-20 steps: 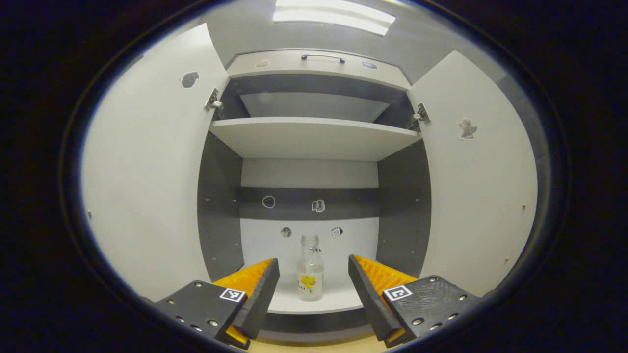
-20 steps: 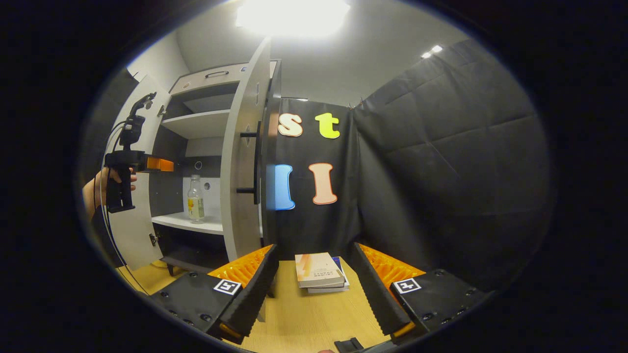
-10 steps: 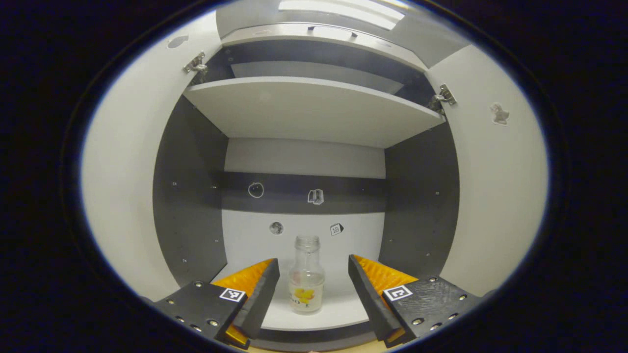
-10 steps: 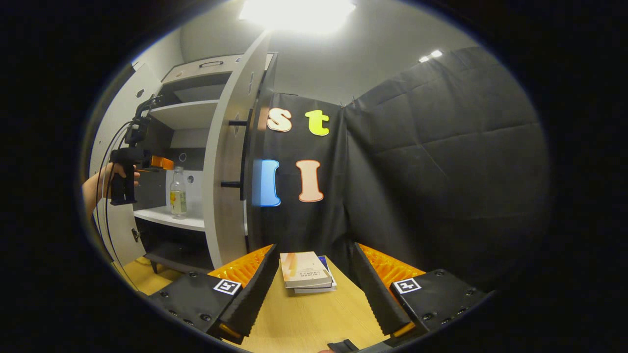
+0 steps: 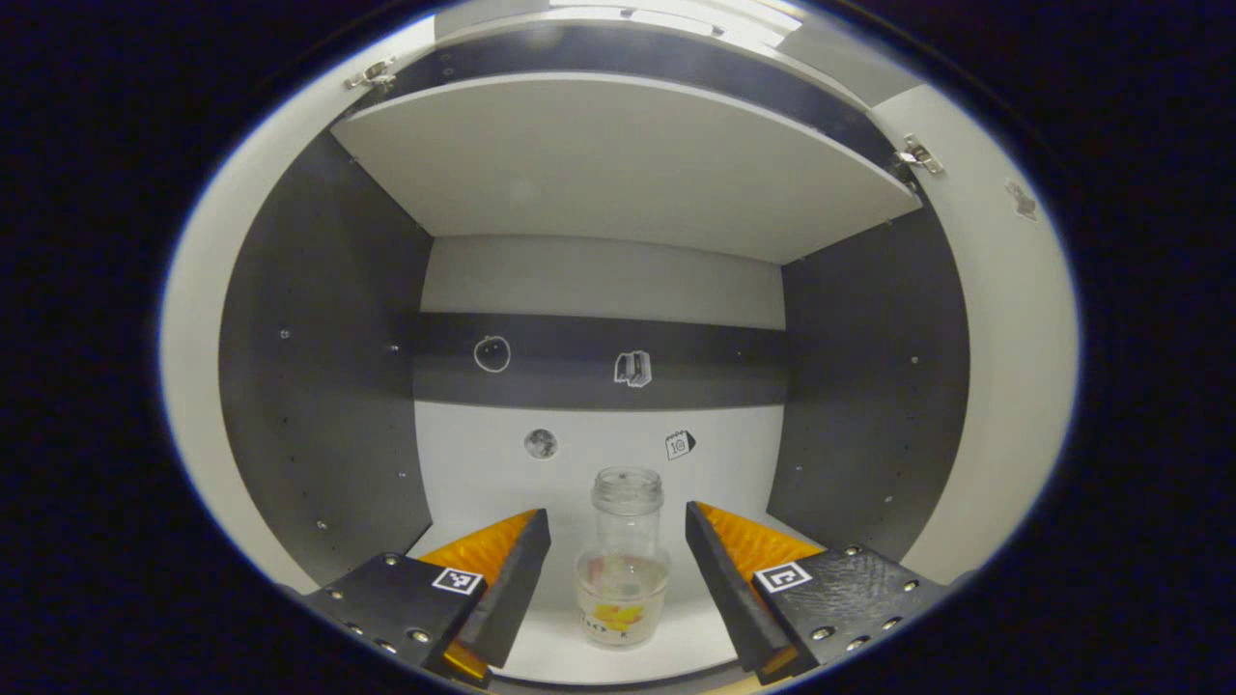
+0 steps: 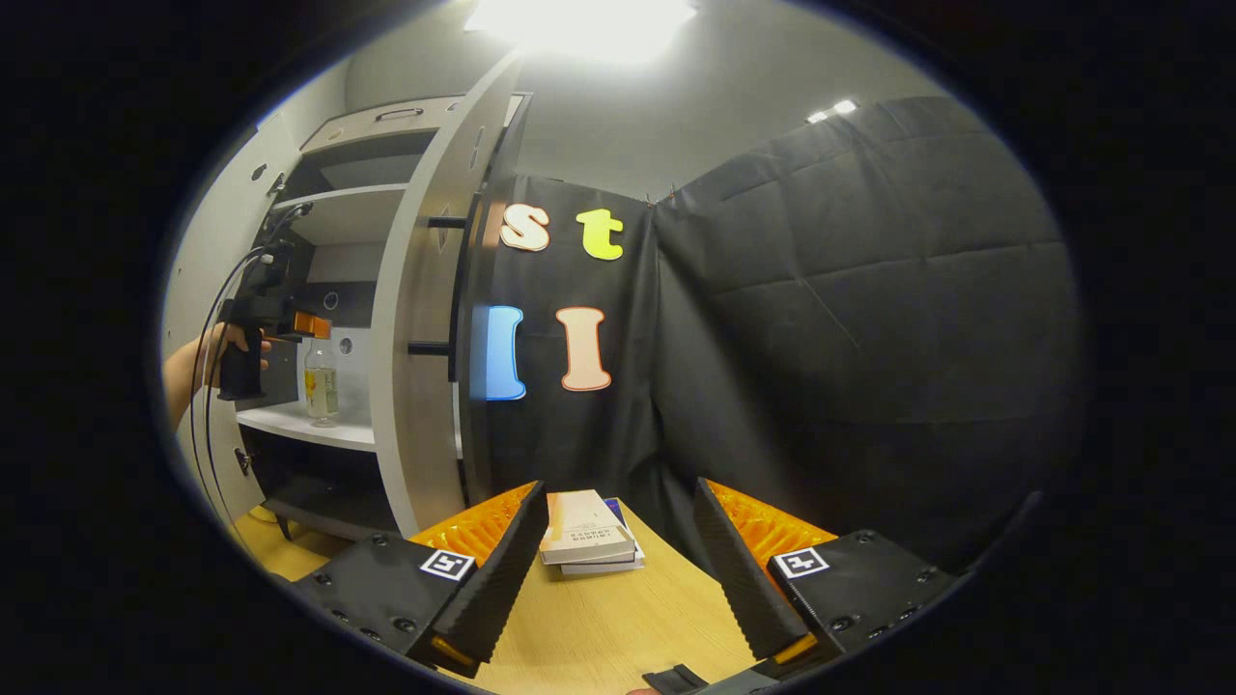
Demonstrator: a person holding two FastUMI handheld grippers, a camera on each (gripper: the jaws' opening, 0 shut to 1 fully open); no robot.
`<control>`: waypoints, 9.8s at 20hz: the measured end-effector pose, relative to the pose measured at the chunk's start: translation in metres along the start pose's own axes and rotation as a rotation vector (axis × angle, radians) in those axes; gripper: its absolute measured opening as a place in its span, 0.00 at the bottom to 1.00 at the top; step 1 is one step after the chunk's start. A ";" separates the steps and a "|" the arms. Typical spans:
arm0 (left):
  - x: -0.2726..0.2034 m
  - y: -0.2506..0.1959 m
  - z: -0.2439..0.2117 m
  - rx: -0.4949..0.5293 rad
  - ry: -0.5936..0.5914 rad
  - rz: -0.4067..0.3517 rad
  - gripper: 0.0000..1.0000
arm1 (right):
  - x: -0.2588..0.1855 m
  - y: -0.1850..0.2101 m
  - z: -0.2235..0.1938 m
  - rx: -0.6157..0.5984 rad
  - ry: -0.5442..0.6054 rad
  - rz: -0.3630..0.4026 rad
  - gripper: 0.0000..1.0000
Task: Grasp the bottle in the cabinet with the left hand and place it on the coaster, then close the right door with the right hand and the left door with the left hand.
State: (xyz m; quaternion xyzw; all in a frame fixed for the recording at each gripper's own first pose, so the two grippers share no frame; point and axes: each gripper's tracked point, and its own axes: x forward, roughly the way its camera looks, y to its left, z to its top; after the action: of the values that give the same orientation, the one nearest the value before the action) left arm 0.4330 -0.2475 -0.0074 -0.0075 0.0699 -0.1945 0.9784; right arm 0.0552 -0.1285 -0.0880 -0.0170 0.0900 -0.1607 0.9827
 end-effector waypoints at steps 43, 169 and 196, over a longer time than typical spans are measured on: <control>-0.185 -0.018 -0.015 -0.010 -0.030 0.092 0.43 | -0.048 -0.007 -0.007 0.011 0.009 0.296 0.96; -0.493 0.199 -0.104 -0.024 -0.023 0.455 0.73 | 0.046 0.058 0.136 -0.026 -0.113 0.137 0.96; -0.487 0.270 -0.100 0.011 -0.053 0.445 0.73 | 0.020 0.197 0.132 0.104 -0.052 0.307 0.92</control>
State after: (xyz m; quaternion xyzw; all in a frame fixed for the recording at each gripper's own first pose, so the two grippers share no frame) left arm 0.0760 0.1894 -0.0525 0.0085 0.0430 0.0259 0.9987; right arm 0.1597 0.0529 0.0257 0.0435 0.0575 -0.0123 0.9973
